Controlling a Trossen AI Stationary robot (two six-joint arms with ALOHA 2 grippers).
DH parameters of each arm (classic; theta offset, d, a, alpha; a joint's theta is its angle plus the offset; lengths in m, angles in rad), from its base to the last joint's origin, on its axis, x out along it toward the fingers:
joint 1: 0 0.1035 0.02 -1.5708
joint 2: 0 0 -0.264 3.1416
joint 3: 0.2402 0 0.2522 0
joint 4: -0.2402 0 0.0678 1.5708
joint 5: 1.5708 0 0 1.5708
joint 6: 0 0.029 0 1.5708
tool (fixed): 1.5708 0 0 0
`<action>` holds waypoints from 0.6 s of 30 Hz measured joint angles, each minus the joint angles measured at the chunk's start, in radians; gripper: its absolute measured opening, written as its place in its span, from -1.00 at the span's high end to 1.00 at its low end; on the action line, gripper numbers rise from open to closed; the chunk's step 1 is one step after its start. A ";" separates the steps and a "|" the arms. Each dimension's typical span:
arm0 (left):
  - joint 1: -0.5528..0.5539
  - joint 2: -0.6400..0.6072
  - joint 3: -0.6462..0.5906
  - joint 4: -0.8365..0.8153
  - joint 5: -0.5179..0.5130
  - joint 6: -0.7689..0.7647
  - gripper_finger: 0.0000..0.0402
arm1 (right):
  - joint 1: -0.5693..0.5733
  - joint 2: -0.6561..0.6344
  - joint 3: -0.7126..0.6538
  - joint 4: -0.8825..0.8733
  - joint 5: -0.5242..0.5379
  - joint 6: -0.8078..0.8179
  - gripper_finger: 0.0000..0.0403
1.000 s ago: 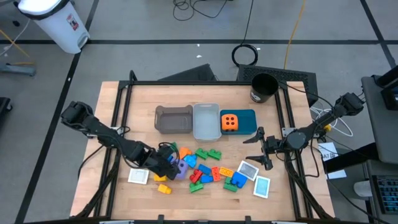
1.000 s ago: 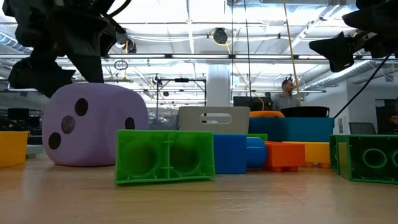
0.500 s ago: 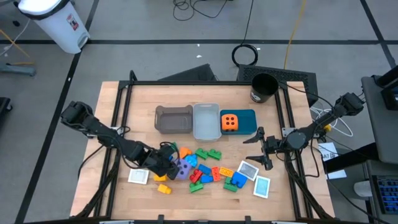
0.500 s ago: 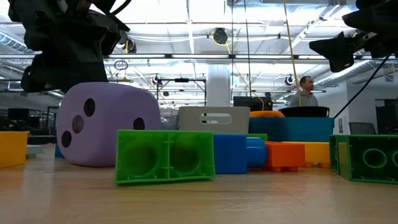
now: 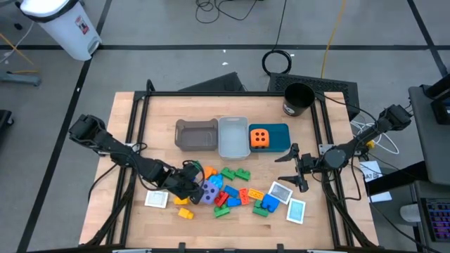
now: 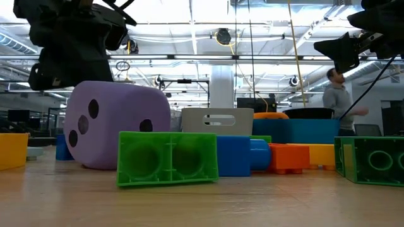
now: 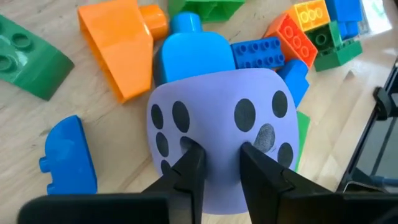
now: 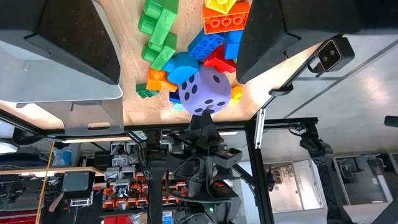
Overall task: Pick & Place Toys
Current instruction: Put the purple die into the blue bin
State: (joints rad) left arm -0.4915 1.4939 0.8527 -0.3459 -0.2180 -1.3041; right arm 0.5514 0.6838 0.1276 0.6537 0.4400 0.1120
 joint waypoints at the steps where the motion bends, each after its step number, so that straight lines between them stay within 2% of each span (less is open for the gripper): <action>1: 0.001 0.000 0.007 0.000 0.002 0.010 0.60 | 0.000 0.000 0.000 0.000 0.000 0.000 -0.53; 11: 0.021 -0.014 0.085 -0.009 -0.012 0.118 0.78 | 0.000 0.000 0.000 0.000 0.000 0.000 -0.53; 18: 0.035 -0.016 0.110 -0.005 -0.018 0.166 0.83 | 0.000 0.000 0.000 0.000 0.000 0.000 -0.53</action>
State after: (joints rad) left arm -0.4566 1.4783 0.9626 -0.3505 -0.2363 -1.1378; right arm 0.5514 0.6834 0.1276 0.6533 0.4400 0.1120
